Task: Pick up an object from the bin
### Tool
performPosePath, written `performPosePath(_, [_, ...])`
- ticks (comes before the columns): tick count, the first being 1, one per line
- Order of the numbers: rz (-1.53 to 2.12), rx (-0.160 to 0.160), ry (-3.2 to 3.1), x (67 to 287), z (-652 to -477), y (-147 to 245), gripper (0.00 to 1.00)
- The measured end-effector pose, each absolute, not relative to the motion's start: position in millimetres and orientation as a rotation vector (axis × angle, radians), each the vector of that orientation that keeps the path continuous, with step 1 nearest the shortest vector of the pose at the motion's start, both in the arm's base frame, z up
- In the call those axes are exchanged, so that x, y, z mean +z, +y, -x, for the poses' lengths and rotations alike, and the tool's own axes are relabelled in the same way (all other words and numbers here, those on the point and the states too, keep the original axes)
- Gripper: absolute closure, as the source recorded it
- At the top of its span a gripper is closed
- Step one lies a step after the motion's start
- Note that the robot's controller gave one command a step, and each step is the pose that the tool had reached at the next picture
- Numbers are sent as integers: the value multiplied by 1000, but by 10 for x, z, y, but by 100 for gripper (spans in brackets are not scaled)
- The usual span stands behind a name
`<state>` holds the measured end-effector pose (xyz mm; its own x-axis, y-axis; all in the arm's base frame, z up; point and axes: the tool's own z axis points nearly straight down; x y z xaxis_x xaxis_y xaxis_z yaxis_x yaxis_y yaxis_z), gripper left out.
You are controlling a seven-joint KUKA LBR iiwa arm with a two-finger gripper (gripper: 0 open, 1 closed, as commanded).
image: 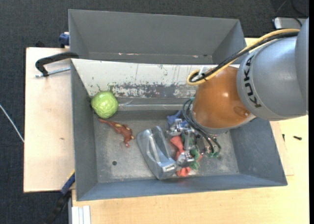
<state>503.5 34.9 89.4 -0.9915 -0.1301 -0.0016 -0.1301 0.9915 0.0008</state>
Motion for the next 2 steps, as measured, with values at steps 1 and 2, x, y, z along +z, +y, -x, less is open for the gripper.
performPosePath(1, [205,1,3133,893,-5035,349,0])
performPosePath(2, [339,1,3122,820,-5034,328,0])
